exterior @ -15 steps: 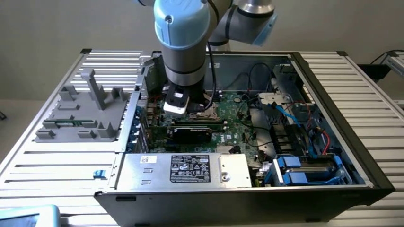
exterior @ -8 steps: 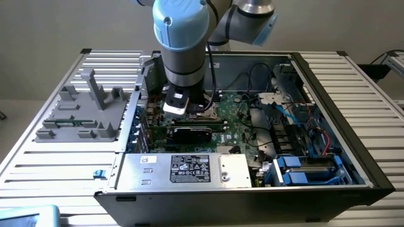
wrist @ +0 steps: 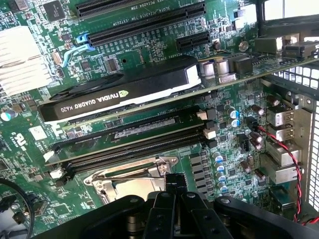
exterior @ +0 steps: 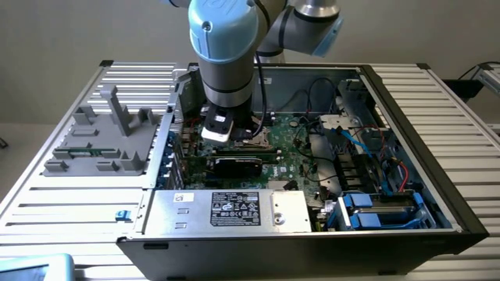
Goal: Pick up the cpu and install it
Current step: 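Install the second cpu locking lever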
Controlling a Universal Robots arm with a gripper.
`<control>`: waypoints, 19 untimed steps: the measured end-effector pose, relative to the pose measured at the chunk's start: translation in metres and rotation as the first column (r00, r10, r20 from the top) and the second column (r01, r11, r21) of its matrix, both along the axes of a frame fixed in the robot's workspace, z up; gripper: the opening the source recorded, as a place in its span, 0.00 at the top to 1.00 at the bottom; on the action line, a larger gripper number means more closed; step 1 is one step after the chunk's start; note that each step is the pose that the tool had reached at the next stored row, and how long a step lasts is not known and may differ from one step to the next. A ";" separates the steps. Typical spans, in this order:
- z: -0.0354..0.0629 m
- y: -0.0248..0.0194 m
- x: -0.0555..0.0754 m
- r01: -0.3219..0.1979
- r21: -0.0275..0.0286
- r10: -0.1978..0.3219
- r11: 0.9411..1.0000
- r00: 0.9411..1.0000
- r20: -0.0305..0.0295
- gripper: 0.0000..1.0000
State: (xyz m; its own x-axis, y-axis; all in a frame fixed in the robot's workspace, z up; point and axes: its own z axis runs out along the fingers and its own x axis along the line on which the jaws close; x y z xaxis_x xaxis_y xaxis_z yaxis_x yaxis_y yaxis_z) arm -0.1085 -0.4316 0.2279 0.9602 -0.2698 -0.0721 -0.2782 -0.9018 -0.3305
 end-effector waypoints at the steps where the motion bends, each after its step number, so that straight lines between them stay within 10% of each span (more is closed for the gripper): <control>1: 0.0000 0.0000 0.000 0.000 0.000 0.000 1.000 1.000 0.001 0.89; 19: 0.0006 0.0022 -0.001 0.000 0.000 0.000 1.000 1.000 0.010 0.89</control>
State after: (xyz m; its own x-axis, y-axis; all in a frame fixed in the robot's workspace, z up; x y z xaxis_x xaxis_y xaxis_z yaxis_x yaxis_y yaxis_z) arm -0.1097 -0.4294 0.2285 0.9609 -0.2698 -0.0622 -0.2748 -0.9019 -0.3333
